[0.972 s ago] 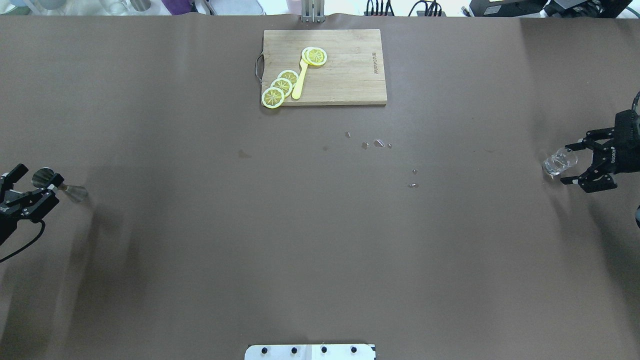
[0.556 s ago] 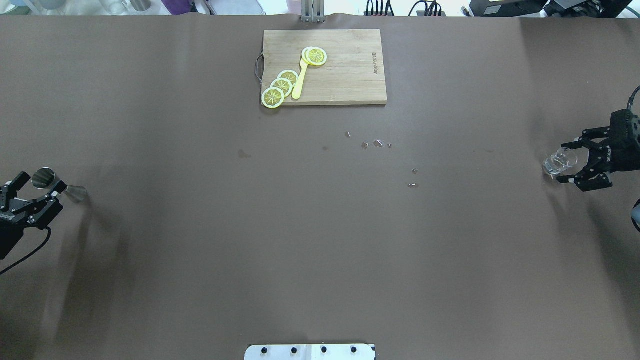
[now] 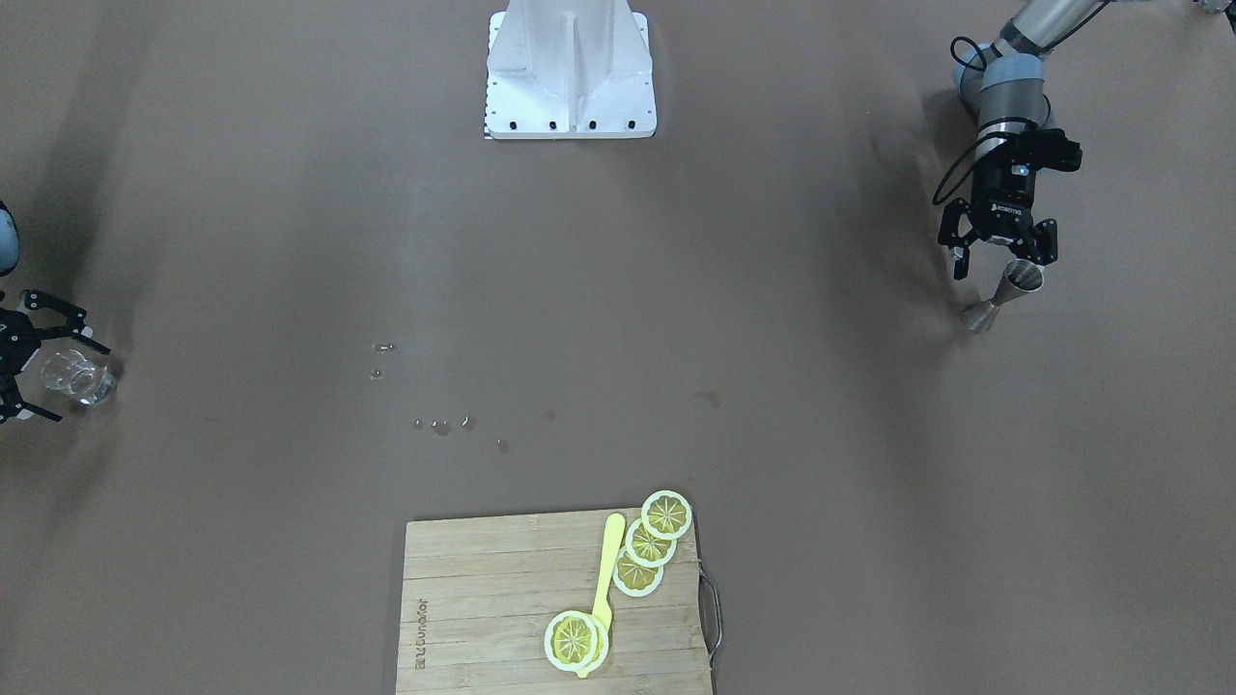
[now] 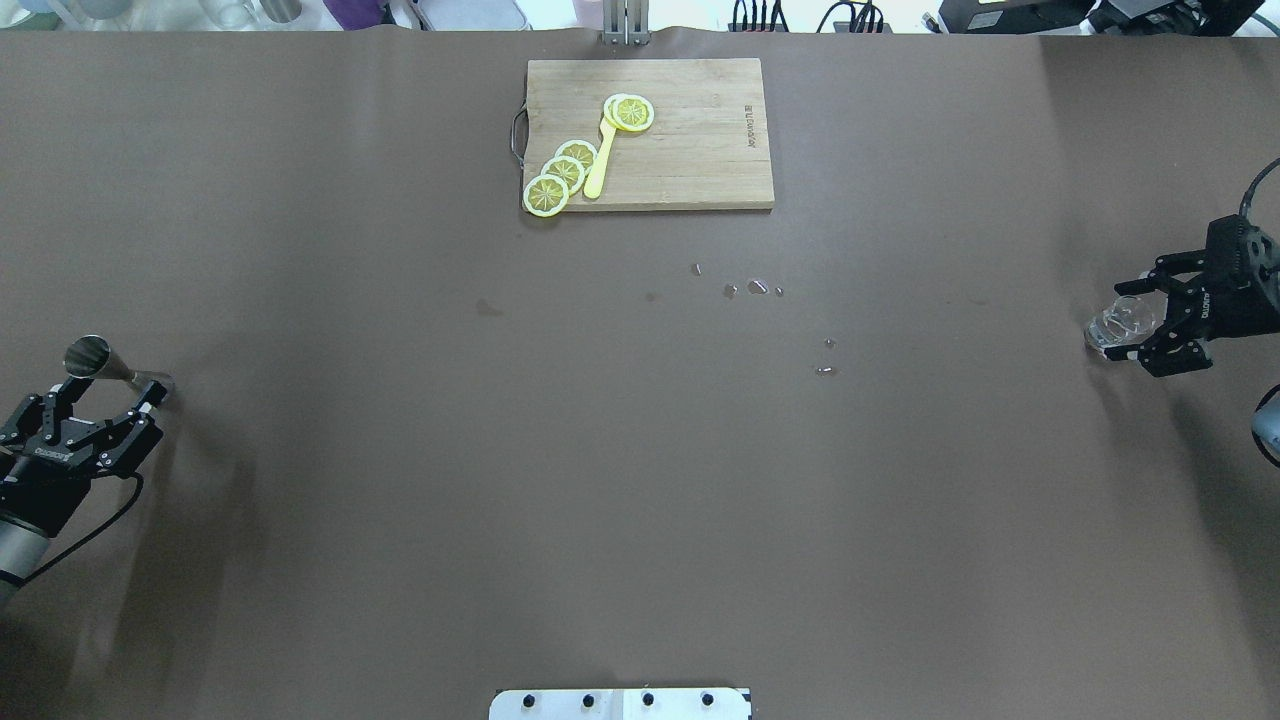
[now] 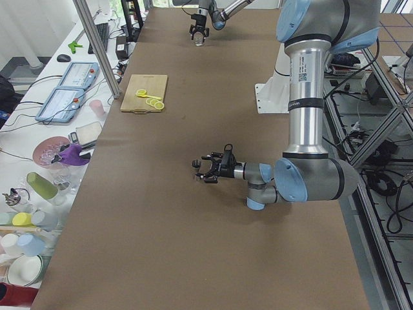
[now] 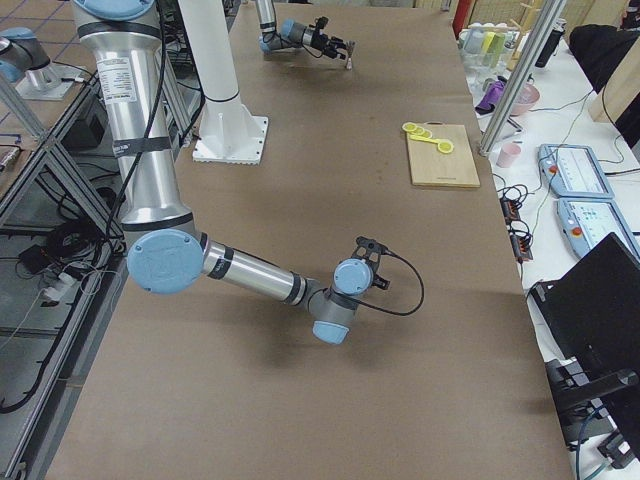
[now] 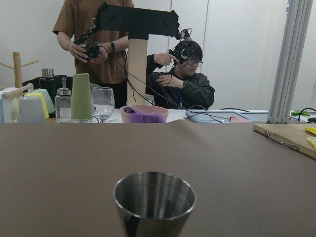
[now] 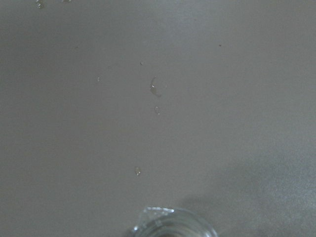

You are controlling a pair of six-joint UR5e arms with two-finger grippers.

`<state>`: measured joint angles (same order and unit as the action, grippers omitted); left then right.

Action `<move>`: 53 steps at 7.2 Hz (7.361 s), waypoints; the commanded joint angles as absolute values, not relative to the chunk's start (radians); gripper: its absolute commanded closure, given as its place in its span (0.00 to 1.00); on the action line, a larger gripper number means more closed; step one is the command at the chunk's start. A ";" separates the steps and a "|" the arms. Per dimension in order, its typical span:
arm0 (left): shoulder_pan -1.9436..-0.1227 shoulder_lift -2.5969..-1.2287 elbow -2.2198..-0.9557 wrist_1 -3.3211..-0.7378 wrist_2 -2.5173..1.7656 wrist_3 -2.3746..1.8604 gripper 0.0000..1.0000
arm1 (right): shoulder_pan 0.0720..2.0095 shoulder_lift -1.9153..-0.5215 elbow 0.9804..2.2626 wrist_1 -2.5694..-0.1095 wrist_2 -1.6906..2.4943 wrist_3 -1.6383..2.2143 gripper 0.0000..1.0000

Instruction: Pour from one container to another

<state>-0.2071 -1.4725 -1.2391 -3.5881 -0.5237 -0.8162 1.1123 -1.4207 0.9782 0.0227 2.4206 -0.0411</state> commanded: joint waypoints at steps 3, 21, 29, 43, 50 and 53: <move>-0.126 -1.404 -1.264 -3.586 -0.459 -0.831 0.04 | 1.108 -1.413 0.974 0.021 2.414 -0.022 0.00; -0.035 -1.391 -1.302 -3.346 -0.215 -1.063 0.04 | 1.127 -1.381 1.119 -0.052 2.477 -0.008 1.00; -0.081 -1.440 -1.299 -3.309 -0.195 -1.083 0.04 | 1.141 -1.384 1.551 -0.607 2.491 0.002 1.00; -0.161 -1.457 -1.341 -2.996 -0.238 -1.341 0.09 | 1.011 -1.379 1.884 -1.118 2.358 -0.014 1.00; -0.176 -1.462 -1.338 -2.947 -0.265 -1.347 0.14 | 1.039 -1.374 1.891 -1.144 2.332 -0.051 1.00; -0.176 -1.463 -1.335 -2.948 -0.285 -1.351 0.54 | 1.052 -1.371 1.898 -1.144 2.333 -0.051 1.00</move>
<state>-0.1763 -1.4632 -1.3362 -2.9472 -0.2706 -1.3486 1.0468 -1.3728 1.8964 -1.1442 2.3339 -0.0505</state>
